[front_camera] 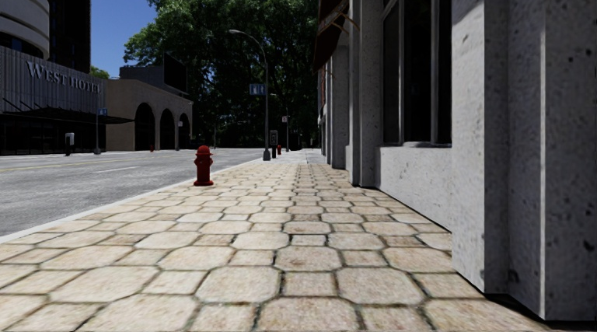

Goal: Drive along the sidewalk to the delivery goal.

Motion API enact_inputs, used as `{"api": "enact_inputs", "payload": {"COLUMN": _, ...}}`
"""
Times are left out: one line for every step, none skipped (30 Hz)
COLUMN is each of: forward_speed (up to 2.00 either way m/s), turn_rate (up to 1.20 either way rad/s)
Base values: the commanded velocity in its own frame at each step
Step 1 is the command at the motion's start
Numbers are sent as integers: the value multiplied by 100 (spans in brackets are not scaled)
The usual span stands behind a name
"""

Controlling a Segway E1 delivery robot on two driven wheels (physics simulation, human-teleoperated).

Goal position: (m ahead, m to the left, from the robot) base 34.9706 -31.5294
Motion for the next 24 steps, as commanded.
{"api": "enact_inputs", "payload": {"forward_speed": 200, "turn_rate": 0}}
{"api": "enact_inputs", "payload": {"forward_speed": 200, "turn_rate": 0}}
{"api": "enact_inputs", "payload": {"forward_speed": 200, "turn_rate": 0}}
{"api": "enact_inputs", "payload": {"forward_speed": 200, "turn_rate": 0}}
{"api": "enact_inputs", "payload": {"forward_speed": 200, "turn_rate": -4}}
{"api": "enact_inputs", "payload": {"forward_speed": 200, "turn_rate": -4}}
{"api": "enact_inputs", "payload": {"forward_speed": 200, "turn_rate": -12}}
{"api": "enact_inputs", "payload": {"forward_speed": 200, "turn_rate": -16}}
{"api": "enact_inputs", "payload": {"forward_speed": 200, "turn_rate": -17}}
{"api": "enact_inputs", "payload": {"forward_speed": 200, "turn_rate": -17}}
{"api": "enact_inputs", "payload": {"forward_speed": 200, "turn_rate": -18}}
{"api": "enact_inputs", "payload": {"forward_speed": 200, "turn_rate": -18}}
{"api": "enact_inputs", "payload": {"forward_speed": 200, "turn_rate": -18}}
{"api": "enact_inputs", "payload": {"forward_speed": 200, "turn_rate": -18}}
{"api": "enact_inputs", "payload": {"forward_speed": 200, "turn_rate": -18}}
{"api": "enact_inputs", "payload": {"forward_speed": 200, "turn_rate": -18}}
{"api": "enact_inputs", "payload": {"forward_speed": 200, "turn_rate": -18}}
{"api": "enact_inputs", "payload": {"forward_speed": 200, "turn_rate": -18}}
{"api": "enact_inputs", "payload": {"forward_speed": 200, "turn_rate": -18}}
{"api": "enact_inputs", "payload": {"forward_speed": 200, "turn_rate": -12}}
{"api": "enact_inputs", "payload": {"forward_speed": 200, "turn_rate": 0}}
{"api": "enact_inputs", "payload": {"forward_speed": 200, "turn_rate": 0}}
{"api": "enact_inputs", "payload": {"forward_speed": 200, "turn_rate": 0}}
{"api": "enact_inputs", "payload": {"forward_speed": 200, "turn_rate": 0}}
